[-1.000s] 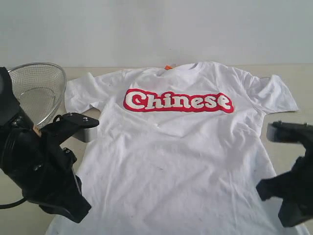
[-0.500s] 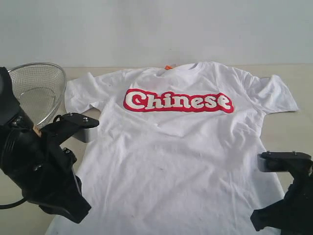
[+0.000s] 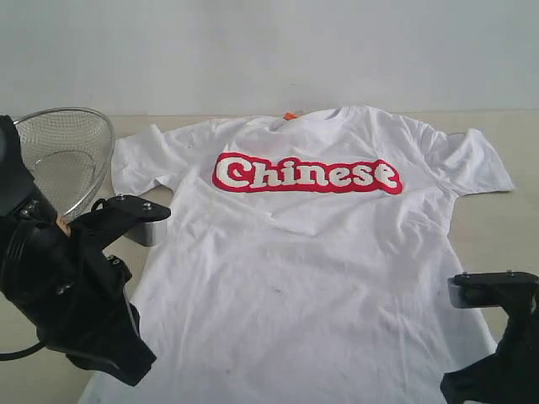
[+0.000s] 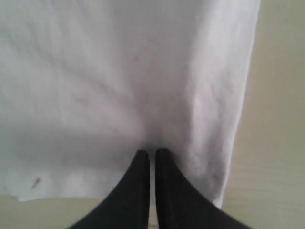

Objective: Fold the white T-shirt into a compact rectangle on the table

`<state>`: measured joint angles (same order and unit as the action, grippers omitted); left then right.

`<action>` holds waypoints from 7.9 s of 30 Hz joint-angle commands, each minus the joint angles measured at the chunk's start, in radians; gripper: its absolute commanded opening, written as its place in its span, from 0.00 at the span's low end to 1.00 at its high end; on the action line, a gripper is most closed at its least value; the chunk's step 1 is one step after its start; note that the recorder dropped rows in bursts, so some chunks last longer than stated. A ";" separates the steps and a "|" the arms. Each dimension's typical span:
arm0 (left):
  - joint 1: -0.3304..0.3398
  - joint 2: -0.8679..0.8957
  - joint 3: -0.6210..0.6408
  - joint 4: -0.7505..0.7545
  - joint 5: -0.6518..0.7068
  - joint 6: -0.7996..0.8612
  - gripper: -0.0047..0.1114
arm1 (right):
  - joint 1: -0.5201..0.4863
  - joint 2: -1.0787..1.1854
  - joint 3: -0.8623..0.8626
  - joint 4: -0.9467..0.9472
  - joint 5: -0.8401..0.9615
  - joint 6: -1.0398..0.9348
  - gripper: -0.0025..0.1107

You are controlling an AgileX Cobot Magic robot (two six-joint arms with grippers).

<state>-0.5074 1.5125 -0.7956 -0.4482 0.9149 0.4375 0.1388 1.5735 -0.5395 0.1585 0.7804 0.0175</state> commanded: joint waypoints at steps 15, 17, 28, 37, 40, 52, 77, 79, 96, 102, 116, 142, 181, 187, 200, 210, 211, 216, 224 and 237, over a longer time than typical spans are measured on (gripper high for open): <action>-0.003 -0.010 0.004 -0.005 0.044 0.004 0.08 | 0.000 0.021 -0.014 -0.164 0.091 0.134 0.02; -0.003 -0.010 0.004 -0.005 0.044 0.004 0.08 | 0.000 -0.018 -0.025 -0.164 0.114 0.134 0.02; -0.003 -0.010 0.004 -0.005 0.044 0.004 0.08 | 0.000 -0.068 -0.054 -0.069 0.045 0.032 0.02; -0.003 -0.010 0.004 -0.005 0.049 0.004 0.08 | 0.000 0.101 -0.054 -0.071 0.039 0.032 0.02; -0.003 -0.010 0.004 -0.005 0.053 0.004 0.08 | 0.000 0.120 -0.054 -0.089 0.050 0.039 0.02; -0.003 -0.010 0.004 -0.005 0.093 0.004 0.08 | 0.000 0.120 -0.052 -0.204 0.111 0.125 0.02; -0.003 0.183 0.004 0.076 0.114 -0.020 0.08 | 0.000 -0.157 -0.070 -0.021 0.053 -0.023 0.02; -0.003 0.225 0.004 0.078 0.104 -0.022 0.08 | 0.000 -0.159 -0.070 -0.013 0.053 -0.027 0.02; -0.003 0.344 0.036 0.125 0.033 -0.132 0.08 | 0.000 -0.159 -0.072 0.068 0.053 -0.099 0.02; -0.003 0.344 0.077 0.111 0.030 -0.132 0.08 | 0.000 -0.159 -0.081 0.068 0.057 -0.104 0.02; -0.003 0.292 0.049 0.089 0.016 -0.105 0.08 | -0.002 -0.159 -0.169 0.075 0.011 -0.092 0.02; -0.003 0.012 -0.035 -0.090 -0.188 -0.010 0.08 | -0.548 0.553 -0.764 0.732 -0.203 -0.295 0.49; -0.003 0.012 -0.035 -0.090 -0.208 -0.018 0.08 | -0.512 0.673 -0.764 0.800 -0.413 -0.320 0.48; -0.003 0.012 -0.035 -0.090 -0.219 -0.018 0.08 | -0.512 0.673 -0.764 0.800 -0.320 -0.349 0.48; -0.003 0.012 -0.035 -0.090 -0.210 -0.018 0.08 | -0.506 0.673 -0.764 0.800 -0.364 -0.399 0.19; -0.003 0.012 -0.035 -0.090 -0.210 -0.018 0.08 | -0.506 0.671 -0.781 0.800 -0.364 -0.432 0.02; -0.003 0.012 -0.035 -0.090 -0.210 -0.018 0.08 | -0.506 0.671 -0.792 0.800 -0.348 -0.443 0.02; -0.003 0.012 -0.035 -0.086 -0.208 -0.018 0.08 | -0.506 0.669 -0.862 0.805 -0.264 -0.445 0.02; -0.003 0.012 -0.035 -0.087 -0.210 -0.018 0.08 | -0.506 0.643 -0.892 0.807 -0.279 -0.445 0.02; -0.003 0.012 -0.035 -0.087 -0.212 -0.018 0.08 | -0.506 0.548 -0.903 0.805 -0.286 -0.473 0.02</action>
<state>-0.5074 1.5275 -0.8255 -0.5338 0.7045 0.4229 -0.3684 2.1428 -1.4271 0.9719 0.4787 -0.4384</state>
